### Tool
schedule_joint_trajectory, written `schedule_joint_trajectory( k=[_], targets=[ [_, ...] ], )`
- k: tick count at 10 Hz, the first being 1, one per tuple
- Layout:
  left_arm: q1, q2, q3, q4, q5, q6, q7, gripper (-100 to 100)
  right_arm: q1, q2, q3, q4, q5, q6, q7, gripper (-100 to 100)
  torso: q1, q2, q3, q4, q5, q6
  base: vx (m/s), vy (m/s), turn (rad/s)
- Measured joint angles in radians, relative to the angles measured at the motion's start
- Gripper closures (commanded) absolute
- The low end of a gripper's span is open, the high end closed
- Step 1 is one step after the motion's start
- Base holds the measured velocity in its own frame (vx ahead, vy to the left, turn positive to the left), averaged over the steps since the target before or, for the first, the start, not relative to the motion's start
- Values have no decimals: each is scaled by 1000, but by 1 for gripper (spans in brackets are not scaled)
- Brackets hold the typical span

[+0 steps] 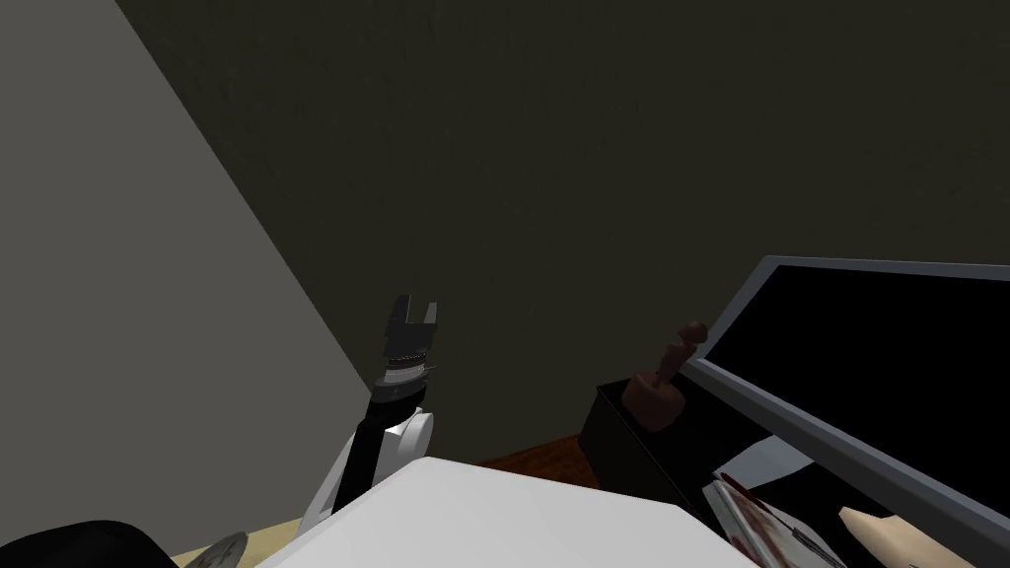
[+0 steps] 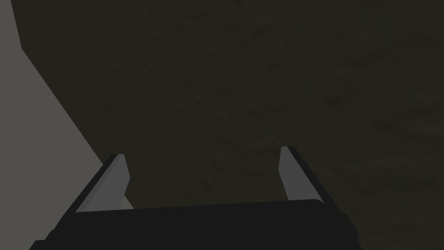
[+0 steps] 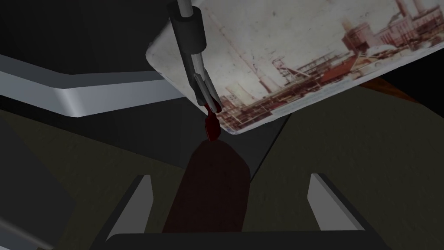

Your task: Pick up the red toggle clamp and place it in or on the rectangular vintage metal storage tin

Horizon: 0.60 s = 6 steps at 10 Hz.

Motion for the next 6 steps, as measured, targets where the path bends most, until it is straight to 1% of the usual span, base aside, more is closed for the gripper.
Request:
schedule_joint_trajectory(
  k=[1, 6],
  targets=[
    [0, 0, 0, 0, 0, 0, 0, 0, 1, 1, -2, 3, -1, -6, 4, 0, -2, 0, 0, 0, 0, 0, 0, 5, -1],
    [0, 0, 0, 0, 0, 0, 0, 0, 1, 0, -2, 3, -1, -5, 4, 0, -4, 0, 0, 0, -1, 0, 0, 0, 0]
  ],
)
